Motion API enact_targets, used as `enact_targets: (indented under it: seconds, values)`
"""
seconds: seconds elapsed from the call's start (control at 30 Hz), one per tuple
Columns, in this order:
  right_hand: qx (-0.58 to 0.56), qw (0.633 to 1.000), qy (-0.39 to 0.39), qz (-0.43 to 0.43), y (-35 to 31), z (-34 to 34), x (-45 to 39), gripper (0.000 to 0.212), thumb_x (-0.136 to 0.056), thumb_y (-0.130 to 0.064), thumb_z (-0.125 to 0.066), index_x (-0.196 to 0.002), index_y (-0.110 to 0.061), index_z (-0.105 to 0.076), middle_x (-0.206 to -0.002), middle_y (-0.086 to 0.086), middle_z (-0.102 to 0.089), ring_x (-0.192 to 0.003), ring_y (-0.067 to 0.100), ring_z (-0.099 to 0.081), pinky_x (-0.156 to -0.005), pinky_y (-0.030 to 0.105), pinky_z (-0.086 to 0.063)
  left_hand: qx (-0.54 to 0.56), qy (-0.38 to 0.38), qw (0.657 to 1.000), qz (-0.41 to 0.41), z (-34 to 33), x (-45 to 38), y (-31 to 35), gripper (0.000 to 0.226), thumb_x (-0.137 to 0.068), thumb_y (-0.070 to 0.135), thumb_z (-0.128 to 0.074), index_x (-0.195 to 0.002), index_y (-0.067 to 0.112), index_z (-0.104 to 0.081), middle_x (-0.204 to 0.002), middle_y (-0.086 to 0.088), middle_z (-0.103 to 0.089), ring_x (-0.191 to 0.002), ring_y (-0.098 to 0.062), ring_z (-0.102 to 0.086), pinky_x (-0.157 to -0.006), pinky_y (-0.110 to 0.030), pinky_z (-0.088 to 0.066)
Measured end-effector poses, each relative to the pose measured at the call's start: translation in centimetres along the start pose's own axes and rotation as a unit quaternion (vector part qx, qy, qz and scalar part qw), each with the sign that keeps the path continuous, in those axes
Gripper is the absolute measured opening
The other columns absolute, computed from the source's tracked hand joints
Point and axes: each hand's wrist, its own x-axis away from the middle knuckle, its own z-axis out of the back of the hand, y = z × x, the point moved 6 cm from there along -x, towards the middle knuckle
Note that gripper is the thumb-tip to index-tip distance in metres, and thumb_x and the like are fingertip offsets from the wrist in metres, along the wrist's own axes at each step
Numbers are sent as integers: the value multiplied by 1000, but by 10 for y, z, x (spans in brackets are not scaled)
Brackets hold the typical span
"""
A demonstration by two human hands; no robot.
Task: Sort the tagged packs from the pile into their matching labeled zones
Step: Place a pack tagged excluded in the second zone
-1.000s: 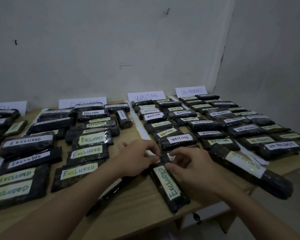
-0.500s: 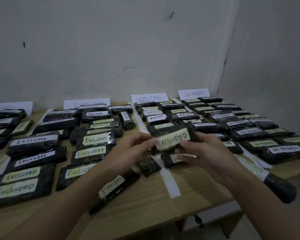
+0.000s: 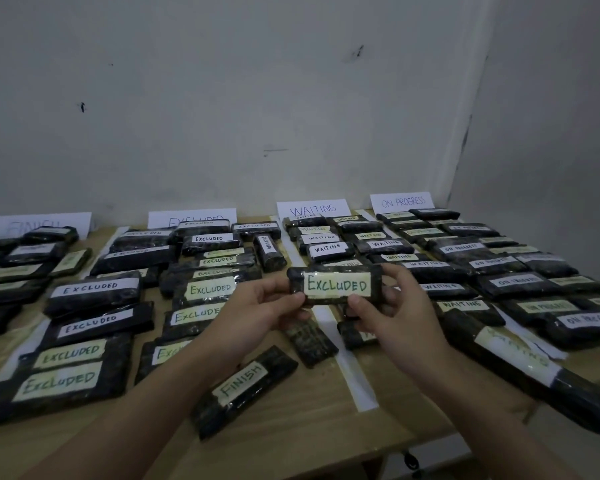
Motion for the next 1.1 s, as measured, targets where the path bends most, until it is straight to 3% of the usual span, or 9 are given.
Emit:
enact_targets:
  seconds: [0.13,0.2,0.4,0.5,0.67,0.8,0.93,1.1]
  values:
    - [218,959,33,178,-8,-5,6,65,-86,-25,-64,-142,-22,-31,-130,-3,-51,-115,8,-49,-94,30,-44,-5,7,1000,13,4,5,-9,18,-88,4,-56,-103,6,-66,-91,-7,-74,-79,-15,-68,-69,-20,-55]
    - [293,920,41,258,-12,-12,11,58,-89,-31,-57,-141,-18,-35,-130,3,-46,-114,7,-42,-90,28,-41,-9,9,1000,21,5,10,-13,19,-88,4,-57,-104,6,-66,-88,-7,-74,-79,-14,-68,-68,-20,-53]
    - [399,845,0,356,-15,-32,20,49,-86,-40,-47,-129,-14,-49,-124,8,-53,-115,21,-46,-93,43,-41,-13,20,999,31,23,29,-14,14,-89,7,-57,-98,9,-67,-85,-3,-75,-76,-9,-69,-62,-16,-51]
    - [409,825,-39,388,-24,-53,24,49,-84,-43,-48,-121,-13,-58,-116,5,-60,-109,20,-49,-88,46,-44,-21,44,998,26,44,45,-8,14,-89,5,-56,-97,9,-66,-90,-7,-73,-77,-11,-68,-66,-19,-54]
    - [380,798,-110,455,-48,-108,42,53,-76,-42,-62,-116,-7,-62,-104,4,-66,-98,18,-50,-77,37,-48,-30,93,995,23,99,90,-4,17,-86,7,-57,-100,5,-66,-91,-13,-72,-77,-13,-68,-74,-21,-55]
    - [312,828,-195,423,-55,-168,66,53,-76,-41,-62,-119,-9,-60,-110,5,-59,-97,20,-56,-79,38,-54,-41,205,978,11,152,142,-8,18,-74,24,-59,-88,21,-70,-85,1,-74,-81,-10,-69,-72,-21,-53]
    - [302,818,-281,401,-58,-226,94,59,-85,-55,-45,-134,-22,-47,-117,-5,-49,-103,10,-43,-92,30,-39,-82,337,938,6,210,186,-12,20,-85,23,-54,-99,19,-67,-95,2,-73,-97,-13,-67,-83,-30,-49]
    - [342,778,-332,410,-59,-274,113,43,-92,-50,-44,-130,-30,-48,-121,-4,-48,-115,15,-36,-96,33,-27,-111,369,923,7,235,213,-13,20,-89,15,-53,-103,20,-65,-100,1,-71,-100,-10,-65,-82,-29,-49]
